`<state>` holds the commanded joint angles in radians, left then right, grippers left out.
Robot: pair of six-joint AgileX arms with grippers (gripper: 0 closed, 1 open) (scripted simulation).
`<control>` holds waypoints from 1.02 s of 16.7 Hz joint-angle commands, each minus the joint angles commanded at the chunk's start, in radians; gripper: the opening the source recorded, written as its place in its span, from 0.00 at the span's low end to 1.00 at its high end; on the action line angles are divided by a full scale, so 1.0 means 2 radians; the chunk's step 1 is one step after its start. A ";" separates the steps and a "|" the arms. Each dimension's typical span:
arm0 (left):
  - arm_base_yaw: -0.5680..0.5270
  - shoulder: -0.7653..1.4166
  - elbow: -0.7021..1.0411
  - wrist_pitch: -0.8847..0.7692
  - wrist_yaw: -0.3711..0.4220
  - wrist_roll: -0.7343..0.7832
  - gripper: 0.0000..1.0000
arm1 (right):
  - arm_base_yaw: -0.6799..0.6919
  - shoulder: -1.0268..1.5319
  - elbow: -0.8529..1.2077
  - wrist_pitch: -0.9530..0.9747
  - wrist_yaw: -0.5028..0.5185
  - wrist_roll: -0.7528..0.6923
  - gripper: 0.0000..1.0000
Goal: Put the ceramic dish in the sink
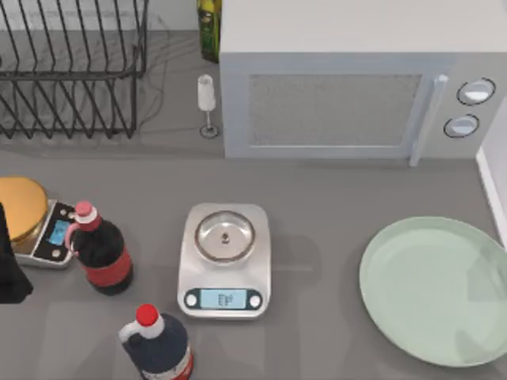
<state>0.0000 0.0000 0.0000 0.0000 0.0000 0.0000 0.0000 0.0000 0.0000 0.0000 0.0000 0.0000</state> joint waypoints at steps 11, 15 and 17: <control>0.000 0.000 0.000 0.000 0.000 0.000 1.00 | 0.104 0.280 0.223 -0.178 0.000 0.107 1.00; 0.000 0.000 0.000 0.000 0.000 0.000 1.00 | 0.172 0.485 0.368 -0.293 0.000 0.176 1.00; 0.000 0.000 0.000 0.000 0.000 0.000 1.00 | 0.206 0.588 0.439 -0.350 0.000 0.210 1.00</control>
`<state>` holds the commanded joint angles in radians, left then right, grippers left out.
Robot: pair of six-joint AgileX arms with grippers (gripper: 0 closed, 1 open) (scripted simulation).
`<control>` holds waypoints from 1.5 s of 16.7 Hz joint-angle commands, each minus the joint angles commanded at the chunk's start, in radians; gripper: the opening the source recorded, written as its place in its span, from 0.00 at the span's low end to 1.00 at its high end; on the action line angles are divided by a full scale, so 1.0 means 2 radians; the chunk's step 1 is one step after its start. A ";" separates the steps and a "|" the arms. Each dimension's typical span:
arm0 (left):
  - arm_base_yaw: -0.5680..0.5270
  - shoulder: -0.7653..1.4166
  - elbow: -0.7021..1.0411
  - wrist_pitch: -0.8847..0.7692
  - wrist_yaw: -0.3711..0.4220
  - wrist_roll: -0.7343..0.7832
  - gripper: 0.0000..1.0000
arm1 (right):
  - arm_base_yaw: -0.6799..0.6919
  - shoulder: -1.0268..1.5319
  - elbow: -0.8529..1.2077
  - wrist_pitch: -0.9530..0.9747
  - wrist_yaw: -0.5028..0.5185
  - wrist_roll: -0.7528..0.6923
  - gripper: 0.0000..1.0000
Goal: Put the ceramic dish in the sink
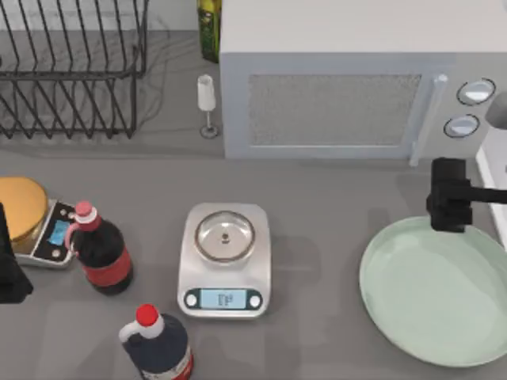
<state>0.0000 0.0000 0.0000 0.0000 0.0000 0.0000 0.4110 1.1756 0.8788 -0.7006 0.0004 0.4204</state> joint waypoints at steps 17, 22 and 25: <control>0.000 0.000 0.000 0.000 0.000 0.000 1.00 | 0.107 0.334 0.232 -0.184 0.000 0.112 1.00; 0.000 0.000 0.000 0.000 0.000 0.000 1.00 | 0.108 0.370 0.186 -0.100 0.000 0.112 1.00; 0.000 0.000 0.000 0.000 0.000 0.000 1.00 | 0.110 0.400 0.149 -0.026 0.000 0.113 1.00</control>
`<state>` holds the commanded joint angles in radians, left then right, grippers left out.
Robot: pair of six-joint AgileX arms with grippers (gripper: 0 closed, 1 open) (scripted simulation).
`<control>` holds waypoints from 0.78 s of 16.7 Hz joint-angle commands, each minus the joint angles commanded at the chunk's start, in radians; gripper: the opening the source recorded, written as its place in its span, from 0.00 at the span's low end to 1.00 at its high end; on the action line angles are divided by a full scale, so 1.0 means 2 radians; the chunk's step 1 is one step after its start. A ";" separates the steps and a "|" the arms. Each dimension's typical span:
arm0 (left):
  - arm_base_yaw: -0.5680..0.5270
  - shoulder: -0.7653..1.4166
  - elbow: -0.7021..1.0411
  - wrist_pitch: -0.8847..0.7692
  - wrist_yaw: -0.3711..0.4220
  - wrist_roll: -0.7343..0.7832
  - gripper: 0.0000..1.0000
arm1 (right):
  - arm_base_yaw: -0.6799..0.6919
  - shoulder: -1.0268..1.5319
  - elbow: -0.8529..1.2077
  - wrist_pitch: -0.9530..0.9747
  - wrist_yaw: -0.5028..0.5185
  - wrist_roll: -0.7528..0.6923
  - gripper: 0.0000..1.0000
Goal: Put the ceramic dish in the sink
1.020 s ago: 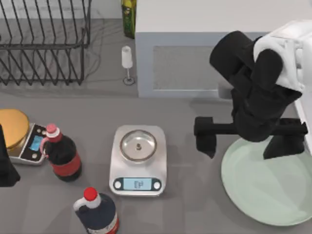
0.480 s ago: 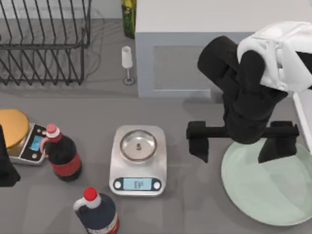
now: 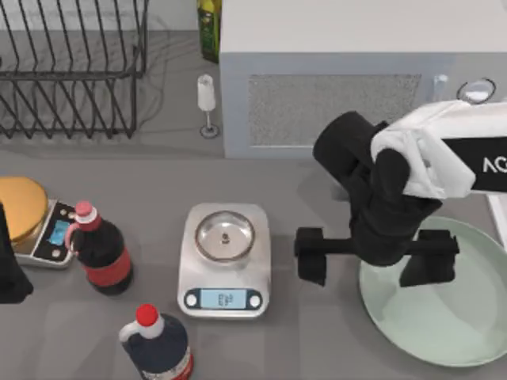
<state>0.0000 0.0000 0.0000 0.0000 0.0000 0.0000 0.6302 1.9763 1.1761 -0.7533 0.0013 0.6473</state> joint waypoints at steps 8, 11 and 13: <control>0.000 0.000 0.000 0.000 0.000 0.000 1.00 | 0.001 0.019 -0.020 0.030 0.000 0.001 0.85; 0.000 0.000 0.000 0.000 0.000 0.000 1.00 | 0.001 0.019 -0.020 0.030 0.000 0.001 0.62; 0.000 0.000 0.000 0.000 0.000 0.000 1.00 | 0.001 0.019 -0.020 0.030 0.000 0.001 0.47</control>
<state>0.0000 0.0000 0.0000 0.0000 0.0000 0.0000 0.6326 2.0134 1.1359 -0.6932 0.0015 0.6495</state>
